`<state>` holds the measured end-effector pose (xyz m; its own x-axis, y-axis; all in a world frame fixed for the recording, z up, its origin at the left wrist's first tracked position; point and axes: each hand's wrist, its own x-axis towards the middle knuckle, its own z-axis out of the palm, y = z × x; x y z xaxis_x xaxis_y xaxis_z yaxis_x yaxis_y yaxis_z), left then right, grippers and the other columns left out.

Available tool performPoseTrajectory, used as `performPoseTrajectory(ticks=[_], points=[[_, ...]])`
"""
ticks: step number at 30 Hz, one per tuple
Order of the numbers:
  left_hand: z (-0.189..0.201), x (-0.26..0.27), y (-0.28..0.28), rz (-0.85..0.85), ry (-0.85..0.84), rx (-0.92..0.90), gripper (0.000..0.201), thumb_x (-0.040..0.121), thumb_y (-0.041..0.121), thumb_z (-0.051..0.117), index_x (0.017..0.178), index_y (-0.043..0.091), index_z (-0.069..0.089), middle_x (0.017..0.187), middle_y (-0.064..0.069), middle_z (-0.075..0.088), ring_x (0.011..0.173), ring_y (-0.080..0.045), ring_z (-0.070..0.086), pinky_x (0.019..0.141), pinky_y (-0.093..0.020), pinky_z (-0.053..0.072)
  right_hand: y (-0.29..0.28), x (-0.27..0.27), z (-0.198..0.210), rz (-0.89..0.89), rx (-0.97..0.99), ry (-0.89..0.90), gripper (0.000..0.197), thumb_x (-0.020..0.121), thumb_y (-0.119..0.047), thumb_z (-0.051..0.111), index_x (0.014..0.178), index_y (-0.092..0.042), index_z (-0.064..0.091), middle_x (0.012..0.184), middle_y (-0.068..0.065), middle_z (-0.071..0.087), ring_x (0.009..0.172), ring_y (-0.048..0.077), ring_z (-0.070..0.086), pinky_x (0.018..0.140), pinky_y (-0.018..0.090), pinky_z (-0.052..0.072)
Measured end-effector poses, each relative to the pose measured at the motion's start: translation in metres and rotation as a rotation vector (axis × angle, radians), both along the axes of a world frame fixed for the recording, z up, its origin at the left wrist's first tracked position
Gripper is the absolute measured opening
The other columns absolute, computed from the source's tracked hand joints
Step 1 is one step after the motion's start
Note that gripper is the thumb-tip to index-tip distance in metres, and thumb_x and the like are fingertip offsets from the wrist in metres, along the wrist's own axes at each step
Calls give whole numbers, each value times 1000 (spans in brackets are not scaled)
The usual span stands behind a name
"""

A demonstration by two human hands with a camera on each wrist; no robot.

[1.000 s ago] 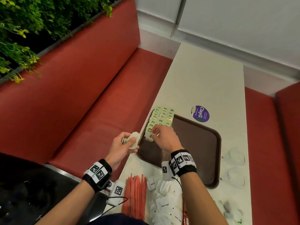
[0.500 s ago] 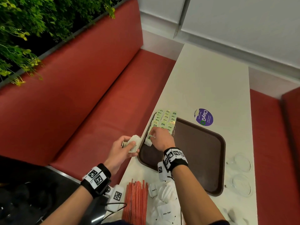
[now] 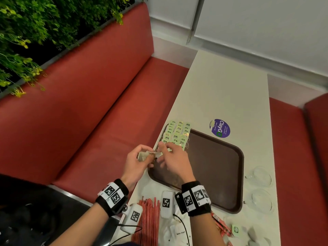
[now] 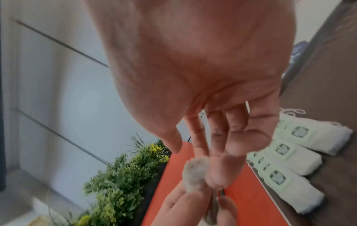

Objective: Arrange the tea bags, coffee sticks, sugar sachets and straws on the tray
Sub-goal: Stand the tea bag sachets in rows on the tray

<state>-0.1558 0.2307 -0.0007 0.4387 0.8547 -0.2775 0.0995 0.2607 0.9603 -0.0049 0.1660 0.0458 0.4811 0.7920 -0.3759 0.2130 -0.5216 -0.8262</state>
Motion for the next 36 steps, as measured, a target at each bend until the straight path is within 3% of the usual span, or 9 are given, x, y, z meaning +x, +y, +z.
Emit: performPoseTrajectory(ticks=[4, 9, 12, 14, 18, 23, 26, 31, 36], points=[[0, 6, -8, -54, 74, 95, 29, 92, 4, 80, 104, 31, 77, 110, -3, 75, 93, -27, 76, 86, -49, 64, -17, 2, -4, -110, 43, 59, 6, 100, -29, 74, 95, -28, 74, 78, -3, 81, 73, 12, 79, 86, 46, 66], [-3, 4, -14, -58, 61, -19, 36, 80, 36, 95, 111, 36, 77, 120, 6, 77, 115, -19, 69, 98, -41, 58, -27, 24, 4, -101, 122, -96, 16, 99, -21, 77, 105, -33, 68, 94, -6, 78, 68, 9, 78, 82, 42, 66], [0, 5, -17, -51, -14, -146, 37, 84, 33, 92, 117, 25, 77, 126, -4, 77, 105, -24, 77, 104, -42, 58, -29, 34, 9, 22, 160, -270, 17, 99, -21, 77, 101, -37, 70, 97, -15, 76, 74, 5, 75, 81, 32, 61], [3, 5, -17, -76, -67, -194, 40, 86, 31, 89, 122, 19, 75, 128, -9, 75, 99, -26, 79, 103, -43, 60, -31, 37, 16, 126, 166, -295, 17, 100, -23, 77, 99, -40, 73, 97, -20, 74, 79, 4, 73, 78, 25, 58], [4, 8, -16, -188, -144, -229, 38, 93, 25, 83, 130, 19, 74, 125, -10, 75, 103, -24, 76, 93, -37, 62, -32, 39, 23, 283, 149, -264, 16, 100, -28, 78, 98, -44, 74, 98, -23, 75, 87, 2, 72, 79, 18, 55], [0, 11, -17, -151, -99, -154, 18, 97, 20, 80, 111, 9, 78, 98, -9, 78, 87, -21, 71, 76, -29, 59, -35, 41, 13, 172, 144, -229, 19, 95, -22, 84, 104, -37, 75, 96, -16, 76, 88, -3, 71, 74, 8, 51], [-2, 13, -17, -110, -63, -158, 18, 94, 19, 82, 108, 9, 78, 100, -12, 79, 84, -21, 71, 74, -27, 59, -35, 43, 8, 174, 139, -248, 16, 95, -22, 84, 96, -35, 76, 92, -17, 77, 86, 0, 71, 76, 11, 52], [-10, 13, -16, -34, -19, -250, 20, 98, 7, 77, 118, 10, 75, 115, -17, 76, 90, -20, 74, 84, -30, 63, -28, 54, -8, 77, 58, -397, 13, 96, -27, 77, 96, -38, 70, 91, -21, 73, 76, 4, 68, 76, 34, 58], [-14, 5, -15, 0, 7, -289, 31, 100, -12, 62, 121, 10, 69, 119, -21, 71, 96, -22, 77, 85, -31, 65, -22, 64, -34, 155, -77, -494, 9, 100, -30, 69, 104, -37, 68, 101, -20, 71, 94, 12, 69, 79, 37, 57]])
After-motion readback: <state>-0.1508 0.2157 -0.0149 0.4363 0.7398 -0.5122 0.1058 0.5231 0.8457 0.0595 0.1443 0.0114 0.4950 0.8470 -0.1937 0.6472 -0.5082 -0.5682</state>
